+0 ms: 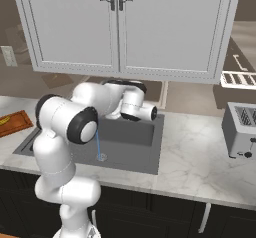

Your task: Pick the banana from the sink and place it on the cutting board to airdry. Then turn off the sink faucet.

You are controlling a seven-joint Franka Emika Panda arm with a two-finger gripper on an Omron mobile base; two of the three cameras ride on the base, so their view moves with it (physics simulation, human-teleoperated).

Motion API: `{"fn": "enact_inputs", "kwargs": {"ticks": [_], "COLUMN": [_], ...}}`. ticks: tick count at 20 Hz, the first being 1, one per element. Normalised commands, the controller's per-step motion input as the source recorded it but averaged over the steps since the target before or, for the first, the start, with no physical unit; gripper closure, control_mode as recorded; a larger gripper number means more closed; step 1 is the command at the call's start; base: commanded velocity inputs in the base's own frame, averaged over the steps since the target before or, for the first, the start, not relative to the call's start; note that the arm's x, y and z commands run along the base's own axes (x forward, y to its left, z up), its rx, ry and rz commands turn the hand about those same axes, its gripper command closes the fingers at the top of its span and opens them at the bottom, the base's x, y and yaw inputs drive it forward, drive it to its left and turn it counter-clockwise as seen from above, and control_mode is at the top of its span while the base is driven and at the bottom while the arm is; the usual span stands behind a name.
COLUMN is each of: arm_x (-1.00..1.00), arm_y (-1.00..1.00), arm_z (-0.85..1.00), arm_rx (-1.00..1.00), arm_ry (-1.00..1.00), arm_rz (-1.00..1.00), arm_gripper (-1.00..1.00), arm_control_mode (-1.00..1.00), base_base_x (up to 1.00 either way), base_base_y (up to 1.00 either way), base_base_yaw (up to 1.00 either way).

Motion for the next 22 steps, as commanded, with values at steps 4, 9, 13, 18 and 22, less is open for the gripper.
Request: {"fn": "enact_inputs", "kwargs": {"ticks": [4, 9, 13, 18, 22], "arm_x": [0.22, 0.25, 0.29, 0.36, 0.36], "arm_y": [-0.05, 0.00, 0.00, 0.00, 0.00], "arm_z": [-0.22, -0.14, -0.11, -0.15, -0.19], "arm_rx": [0.02, 0.02, 0.01, 0.00, 0.00], "arm_ry": [0.00, 0.00, 0.00, 0.01, 0.02], "arm_rz": [0.00, 0.00, 0.00, 0.00, 0.00], "arm_gripper": [-1.00, -1.00, -1.00, -1.00, -1.00], "arm_control_mode": [-1.00, -1.00, -1.00, -1.00, -1.00], "base_base_x": [0.00, 0.00, 0.00, 0.00, 0.00], "base_base_y": [0.00, 0.00, 0.00, 0.00, 0.00], "base_base_yaw": [0.00, 0.00, 0.00, 0.00, 0.00]}}
